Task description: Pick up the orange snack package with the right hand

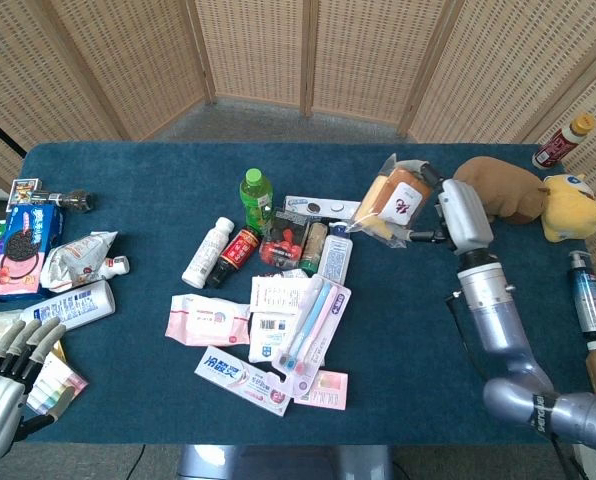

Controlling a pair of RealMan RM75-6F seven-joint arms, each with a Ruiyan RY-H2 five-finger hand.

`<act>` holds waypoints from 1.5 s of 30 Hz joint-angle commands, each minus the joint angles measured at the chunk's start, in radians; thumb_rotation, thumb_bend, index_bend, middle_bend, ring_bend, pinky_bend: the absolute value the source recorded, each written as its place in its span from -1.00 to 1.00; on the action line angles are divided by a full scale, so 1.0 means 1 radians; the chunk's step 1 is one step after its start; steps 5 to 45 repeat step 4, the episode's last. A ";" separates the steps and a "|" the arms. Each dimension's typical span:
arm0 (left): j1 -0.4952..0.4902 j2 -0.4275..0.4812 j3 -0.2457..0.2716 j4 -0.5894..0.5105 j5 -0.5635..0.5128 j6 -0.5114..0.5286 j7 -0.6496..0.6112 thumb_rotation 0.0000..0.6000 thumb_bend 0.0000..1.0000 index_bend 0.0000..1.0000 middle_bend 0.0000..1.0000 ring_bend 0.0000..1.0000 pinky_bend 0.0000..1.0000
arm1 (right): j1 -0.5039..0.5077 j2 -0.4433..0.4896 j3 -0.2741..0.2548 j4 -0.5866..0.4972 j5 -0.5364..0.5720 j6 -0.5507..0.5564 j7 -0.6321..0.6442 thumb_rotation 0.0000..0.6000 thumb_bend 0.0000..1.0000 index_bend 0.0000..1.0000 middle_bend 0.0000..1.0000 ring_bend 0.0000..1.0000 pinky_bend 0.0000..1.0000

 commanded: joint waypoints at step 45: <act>-0.004 -0.002 -0.002 0.003 0.006 0.000 -0.001 1.00 -0.26 -1.00 -1.00 -1.00 -1.00 | -0.065 0.075 0.027 -0.094 -0.051 0.022 0.052 1.00 -0.60 0.37 1.00 1.00 1.00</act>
